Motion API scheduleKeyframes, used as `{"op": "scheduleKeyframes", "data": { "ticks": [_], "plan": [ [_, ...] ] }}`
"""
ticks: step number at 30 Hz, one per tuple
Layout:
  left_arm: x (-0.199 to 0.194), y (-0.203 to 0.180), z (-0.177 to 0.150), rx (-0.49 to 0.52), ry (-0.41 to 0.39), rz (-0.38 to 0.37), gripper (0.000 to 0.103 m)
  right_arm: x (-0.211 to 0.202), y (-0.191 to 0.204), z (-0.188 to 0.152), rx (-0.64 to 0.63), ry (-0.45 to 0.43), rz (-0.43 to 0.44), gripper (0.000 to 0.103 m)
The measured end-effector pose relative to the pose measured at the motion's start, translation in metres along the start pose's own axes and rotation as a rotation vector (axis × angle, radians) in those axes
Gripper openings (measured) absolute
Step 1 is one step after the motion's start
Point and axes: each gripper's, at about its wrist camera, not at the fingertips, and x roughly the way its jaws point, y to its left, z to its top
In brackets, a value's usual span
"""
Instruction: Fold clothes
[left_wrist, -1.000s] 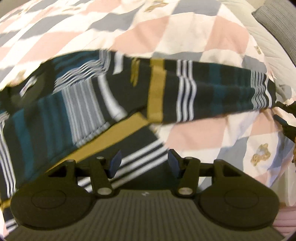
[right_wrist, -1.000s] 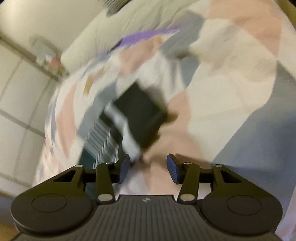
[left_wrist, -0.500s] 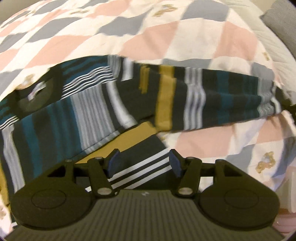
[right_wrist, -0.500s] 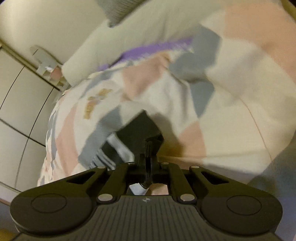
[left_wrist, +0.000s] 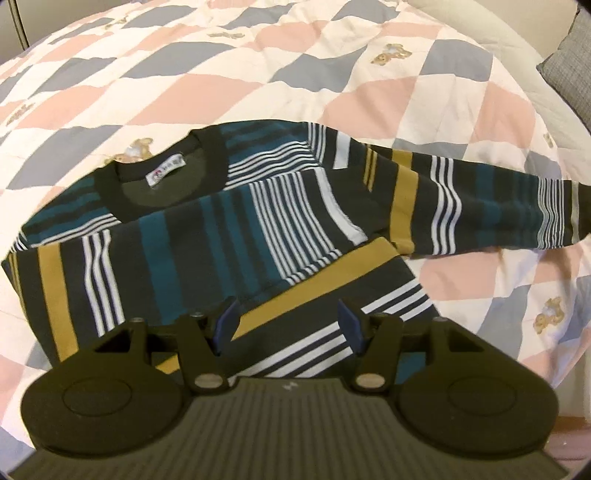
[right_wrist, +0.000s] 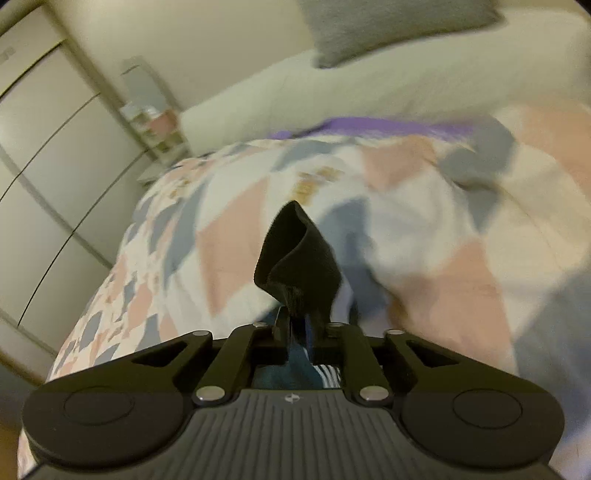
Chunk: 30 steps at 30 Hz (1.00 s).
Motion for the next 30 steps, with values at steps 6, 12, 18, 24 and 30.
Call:
{"op": "scheduleKeyframes", "data": {
  "ticks": [6, 12, 18, 24, 30],
  "plan": [
    [0.001, -0.008, 0.008, 0.016, -0.012, 0.006, 0.053, -0.015, -0.033, -0.008, 0.080, 0.013, -0.039, 0.018],
    [0.016, -0.044, 0.021, 0.042, -0.011, -0.010, 0.053, -0.012, -0.068, -0.009, 0.181, 0.030, -0.058, 0.036],
    [0.033, -0.076, 0.035, 0.071, -0.007, -0.027, 0.053, 0.010, -0.106, -0.005, 0.305, 0.052, -0.059, 0.045],
    [0.037, -0.082, 0.042, 0.068, -0.012, -0.024, 0.054, 0.036, -0.140, -0.001, 0.414, 0.077, -0.069, 0.046],
    [0.026, -0.059, 0.034, 0.027, -0.012, -0.006, 0.054, 0.053, -0.108, 0.004, 0.251, 0.083, -0.041, 0.007]
  ]
}}
